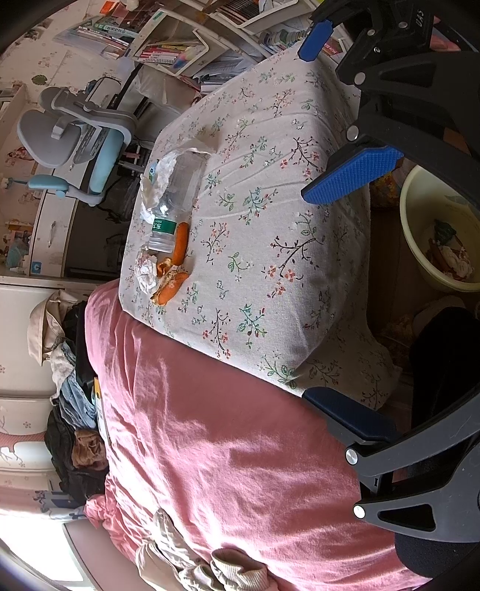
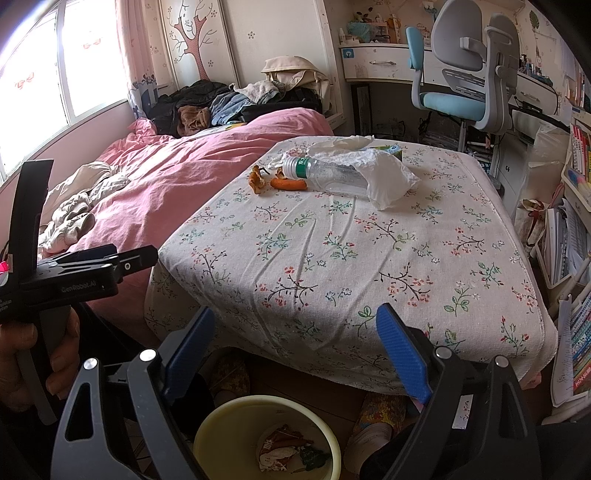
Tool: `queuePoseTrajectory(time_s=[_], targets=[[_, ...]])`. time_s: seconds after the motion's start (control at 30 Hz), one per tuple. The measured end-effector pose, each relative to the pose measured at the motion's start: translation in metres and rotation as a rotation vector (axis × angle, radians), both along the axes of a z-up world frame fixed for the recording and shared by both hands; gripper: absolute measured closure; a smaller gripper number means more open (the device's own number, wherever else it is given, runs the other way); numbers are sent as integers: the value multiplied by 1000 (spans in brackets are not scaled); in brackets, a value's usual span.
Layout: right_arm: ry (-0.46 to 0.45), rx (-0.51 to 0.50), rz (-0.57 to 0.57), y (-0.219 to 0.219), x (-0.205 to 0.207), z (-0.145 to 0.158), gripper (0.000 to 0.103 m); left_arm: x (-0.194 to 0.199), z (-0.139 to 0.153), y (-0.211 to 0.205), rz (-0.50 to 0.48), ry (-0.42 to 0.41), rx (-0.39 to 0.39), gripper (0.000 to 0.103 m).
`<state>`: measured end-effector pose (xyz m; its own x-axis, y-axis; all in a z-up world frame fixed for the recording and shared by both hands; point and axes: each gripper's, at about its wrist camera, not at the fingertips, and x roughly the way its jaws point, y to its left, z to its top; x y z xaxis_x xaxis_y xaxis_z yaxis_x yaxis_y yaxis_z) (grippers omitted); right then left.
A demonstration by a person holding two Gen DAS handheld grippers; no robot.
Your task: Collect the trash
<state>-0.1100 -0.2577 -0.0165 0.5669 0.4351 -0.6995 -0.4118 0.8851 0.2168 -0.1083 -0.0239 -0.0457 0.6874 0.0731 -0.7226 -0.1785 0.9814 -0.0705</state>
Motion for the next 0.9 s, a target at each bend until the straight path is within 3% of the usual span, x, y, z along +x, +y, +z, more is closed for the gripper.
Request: queuePoseTrajectory(time_s=[0.27, 0.5, 0.7, 0.9], targets=[[3, 3, 1, 1, 0, 0, 18, 2, -1, 1, 3, 6, -9, 7], [15, 33, -26, -2, 10, 0, 18, 14, -7, 9, 20, 38, -82, 7], [-8, 32, -8, 4, 42, 8, 18, 35, -6, 18, 63, 48, -117, 7], [-29, 5, 35, 16, 79, 13, 18, 82, -1, 30, 90, 60, -126, 7]])
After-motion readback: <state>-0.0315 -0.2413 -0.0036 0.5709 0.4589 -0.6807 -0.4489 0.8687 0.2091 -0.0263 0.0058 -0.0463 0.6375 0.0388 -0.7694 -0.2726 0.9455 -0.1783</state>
